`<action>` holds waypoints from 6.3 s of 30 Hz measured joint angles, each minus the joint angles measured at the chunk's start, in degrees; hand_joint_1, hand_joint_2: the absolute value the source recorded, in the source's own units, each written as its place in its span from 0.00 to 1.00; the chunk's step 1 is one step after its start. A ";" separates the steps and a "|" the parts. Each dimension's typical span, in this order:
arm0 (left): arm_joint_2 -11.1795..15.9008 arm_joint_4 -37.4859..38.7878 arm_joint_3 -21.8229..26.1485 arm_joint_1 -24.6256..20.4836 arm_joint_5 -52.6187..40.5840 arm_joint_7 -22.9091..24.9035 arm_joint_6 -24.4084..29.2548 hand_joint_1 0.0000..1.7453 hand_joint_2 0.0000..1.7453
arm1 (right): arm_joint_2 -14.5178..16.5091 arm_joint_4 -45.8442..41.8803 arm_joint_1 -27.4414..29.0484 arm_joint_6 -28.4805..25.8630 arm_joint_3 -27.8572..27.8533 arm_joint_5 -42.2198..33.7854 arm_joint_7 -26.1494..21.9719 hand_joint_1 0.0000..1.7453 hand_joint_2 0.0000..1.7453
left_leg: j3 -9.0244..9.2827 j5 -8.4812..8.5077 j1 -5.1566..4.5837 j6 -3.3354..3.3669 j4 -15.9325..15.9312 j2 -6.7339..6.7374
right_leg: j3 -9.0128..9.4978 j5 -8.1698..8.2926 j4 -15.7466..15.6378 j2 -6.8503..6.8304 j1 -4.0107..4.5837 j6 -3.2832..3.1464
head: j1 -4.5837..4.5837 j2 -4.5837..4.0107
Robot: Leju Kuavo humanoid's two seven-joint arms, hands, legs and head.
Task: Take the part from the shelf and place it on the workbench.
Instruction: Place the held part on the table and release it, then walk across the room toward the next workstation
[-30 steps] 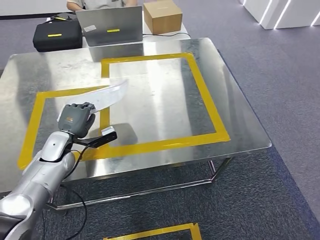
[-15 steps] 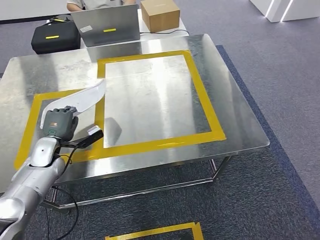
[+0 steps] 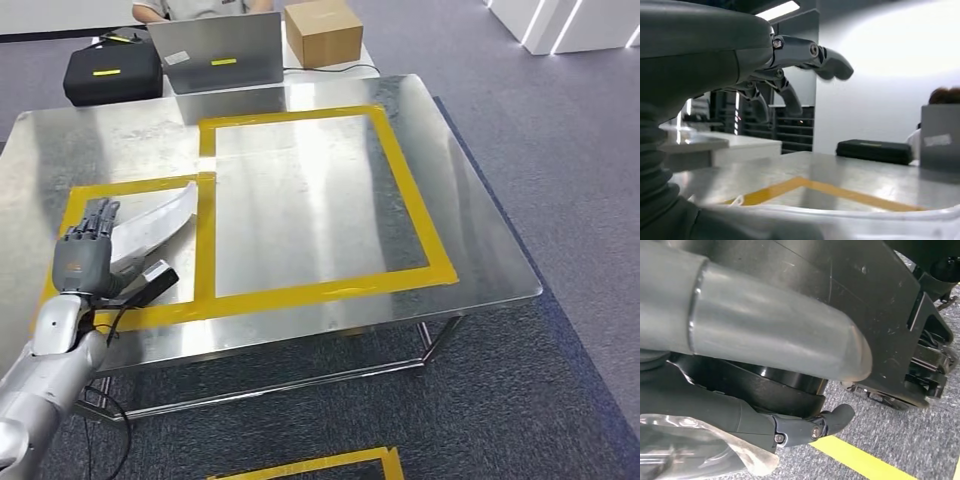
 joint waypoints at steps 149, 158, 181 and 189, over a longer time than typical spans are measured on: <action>-16.59 17.18 20.11 36.41 26.81 14.97 -18.46 0.00 0.00 | 0.34 0.13 -0.35 -4.46 -8.09 5.42 8.33 0.00 0.00 | 4.65 -3.26 0.08 -0.25 0.00 -6.20 | 2.41 3.69 -3.57 6.44 -0.65 -1.03 | -0.75 -0.01; -16.60 17.19 27.26 36.35 38.29 12.12 -14.46 0.00 0.00 | 0.32 0.12 -0.42 -7.09 -8.11 4.88 7.35 0.00 0.00 | 4.48 -2.66 0.02 0.96 -1.06 1.77 | -6.84 -4.01 12.72 -0.40 -1.05 1.61 | 0.11 -0.01; -15.25 17.19 34.09 35.83 37.83 13.01 -15.01 0.00 0.00 | 0.20 0.03 -0.43 -10.41 -12.17 0.05 6.77 0.00 0.00 | 3.39 -2.70 0.35 -0.76 0.18 -5.58 | 2.03 3.28 -3.16 7.24 -0.94 -0.49 | -0.94 -0.01; -14.99 17.19 34.93 35.80 38.36 8.64 -13.31 0.00 0.00 | 0.13 0.03 -0.44 -10.38 -12.37 0.89 6.42 0.00 0.00 | 3.79 -2.13 0.13 0.65 -1.05 1.78 | -6.83 -4.07 13.04 -0.38 -1.16 1.26 | -0.07 -0.01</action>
